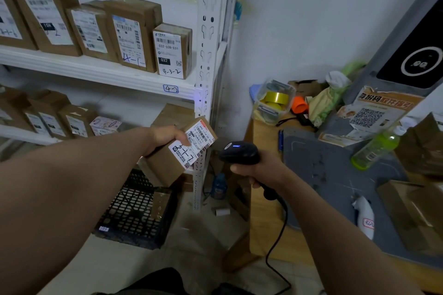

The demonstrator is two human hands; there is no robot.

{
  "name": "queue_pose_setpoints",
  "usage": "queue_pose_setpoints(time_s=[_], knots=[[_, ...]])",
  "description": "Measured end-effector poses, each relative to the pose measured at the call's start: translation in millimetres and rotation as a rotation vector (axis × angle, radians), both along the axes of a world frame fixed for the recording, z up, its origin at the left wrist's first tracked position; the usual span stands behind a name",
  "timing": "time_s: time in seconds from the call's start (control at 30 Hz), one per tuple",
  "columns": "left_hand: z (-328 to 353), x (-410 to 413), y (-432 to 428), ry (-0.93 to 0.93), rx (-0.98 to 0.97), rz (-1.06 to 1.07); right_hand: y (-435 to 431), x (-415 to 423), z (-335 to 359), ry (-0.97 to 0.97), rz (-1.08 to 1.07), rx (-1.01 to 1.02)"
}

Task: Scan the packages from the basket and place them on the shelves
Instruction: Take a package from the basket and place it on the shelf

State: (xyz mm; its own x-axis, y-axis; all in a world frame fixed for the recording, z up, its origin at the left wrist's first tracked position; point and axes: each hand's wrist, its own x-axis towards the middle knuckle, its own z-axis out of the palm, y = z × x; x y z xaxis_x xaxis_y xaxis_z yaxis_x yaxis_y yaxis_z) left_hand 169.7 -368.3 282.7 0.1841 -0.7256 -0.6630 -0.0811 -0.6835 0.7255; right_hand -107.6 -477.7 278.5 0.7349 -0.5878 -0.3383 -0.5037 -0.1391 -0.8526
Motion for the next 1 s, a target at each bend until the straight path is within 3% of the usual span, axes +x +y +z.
queue_pose_setpoints(time_s=[1.0], knots=[[-8.8, 26.2, 7.8, -0.031, 0.041, 0.057, 0.3, 21.4, 8.3, 0.028, 0.065, 0.001]])
